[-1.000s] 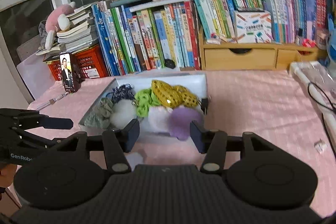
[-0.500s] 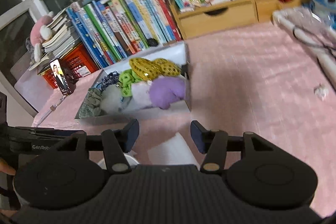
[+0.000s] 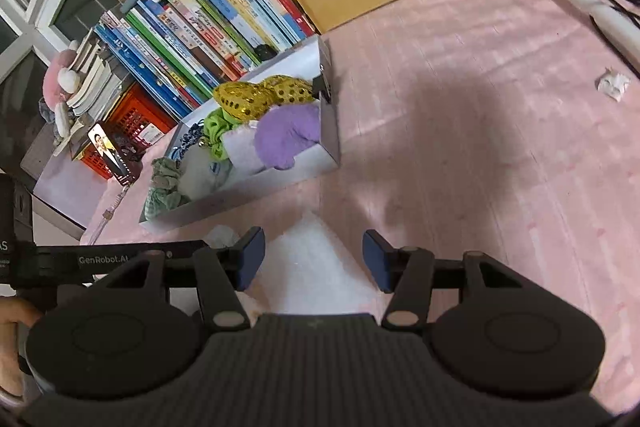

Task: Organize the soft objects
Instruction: 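Lower the left tool toward the white tissue while the right tool approaches the white foam sheet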

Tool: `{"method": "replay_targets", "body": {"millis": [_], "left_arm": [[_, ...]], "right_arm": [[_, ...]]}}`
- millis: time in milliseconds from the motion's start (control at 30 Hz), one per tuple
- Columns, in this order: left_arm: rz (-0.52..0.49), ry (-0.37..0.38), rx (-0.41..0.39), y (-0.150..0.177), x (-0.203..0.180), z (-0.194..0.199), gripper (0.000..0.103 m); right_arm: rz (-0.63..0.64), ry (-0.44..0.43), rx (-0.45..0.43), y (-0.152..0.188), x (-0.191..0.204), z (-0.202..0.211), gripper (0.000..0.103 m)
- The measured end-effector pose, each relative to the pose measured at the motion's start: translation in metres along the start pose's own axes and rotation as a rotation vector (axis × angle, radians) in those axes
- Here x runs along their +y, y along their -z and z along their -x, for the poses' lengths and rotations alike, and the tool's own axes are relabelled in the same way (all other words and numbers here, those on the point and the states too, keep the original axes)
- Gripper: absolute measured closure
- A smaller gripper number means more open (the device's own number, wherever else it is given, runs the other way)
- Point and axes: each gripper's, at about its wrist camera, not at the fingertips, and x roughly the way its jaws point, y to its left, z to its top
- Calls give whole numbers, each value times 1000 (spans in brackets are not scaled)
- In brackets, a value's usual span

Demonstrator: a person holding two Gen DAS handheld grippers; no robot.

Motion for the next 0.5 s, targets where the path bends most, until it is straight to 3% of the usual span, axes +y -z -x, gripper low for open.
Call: {"method": "replay_targets", "body": {"millis": [500], "left_arm": [[32, 19, 29, -1, 2, -14, 54]], "right_arm": [[-37, -29, 43, 4, -6, -17, 35]]}}
